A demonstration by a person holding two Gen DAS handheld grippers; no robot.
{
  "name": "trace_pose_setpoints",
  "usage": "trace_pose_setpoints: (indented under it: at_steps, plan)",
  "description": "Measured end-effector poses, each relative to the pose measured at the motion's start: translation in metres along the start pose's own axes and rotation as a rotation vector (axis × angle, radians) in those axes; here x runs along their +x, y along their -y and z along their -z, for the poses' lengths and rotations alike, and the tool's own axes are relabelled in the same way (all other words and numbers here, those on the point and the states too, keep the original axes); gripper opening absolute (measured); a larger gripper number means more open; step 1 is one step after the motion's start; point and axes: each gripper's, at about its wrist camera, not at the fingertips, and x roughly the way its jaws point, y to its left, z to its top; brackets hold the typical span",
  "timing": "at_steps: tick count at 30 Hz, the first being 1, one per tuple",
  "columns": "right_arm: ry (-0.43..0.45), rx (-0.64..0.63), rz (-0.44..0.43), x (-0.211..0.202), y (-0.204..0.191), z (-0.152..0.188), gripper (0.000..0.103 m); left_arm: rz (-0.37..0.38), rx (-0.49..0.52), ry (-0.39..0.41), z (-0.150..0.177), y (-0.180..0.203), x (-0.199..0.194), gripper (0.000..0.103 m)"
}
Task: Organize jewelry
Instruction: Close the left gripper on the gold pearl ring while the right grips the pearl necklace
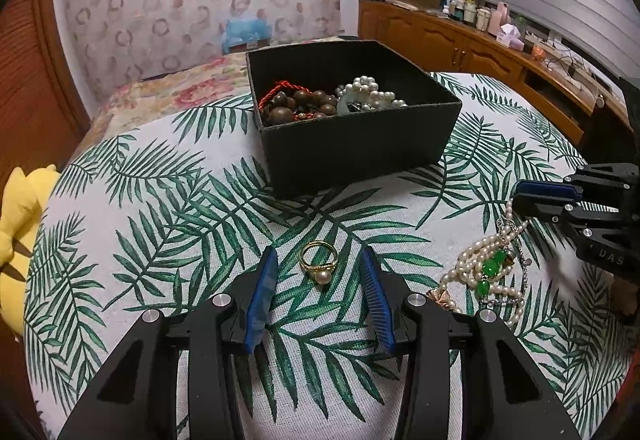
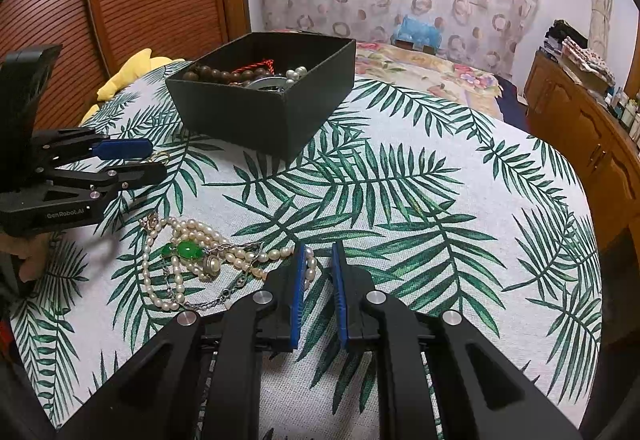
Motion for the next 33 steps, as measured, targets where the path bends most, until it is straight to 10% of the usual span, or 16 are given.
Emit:
trace_pose_setpoints:
  at_steps: [3,33]
  plan:
    - [0.0,0.0,0.001,0.0,0.0,0.0,0.015,-0.001,-0.02,0.005,0.0,-0.004,-0.001,0.018]
    - [0.07,-0.024,0.011,-0.037,-0.017,-0.024,0.005,0.026,-0.023,0.22,0.009,0.004,-0.107,0.018]
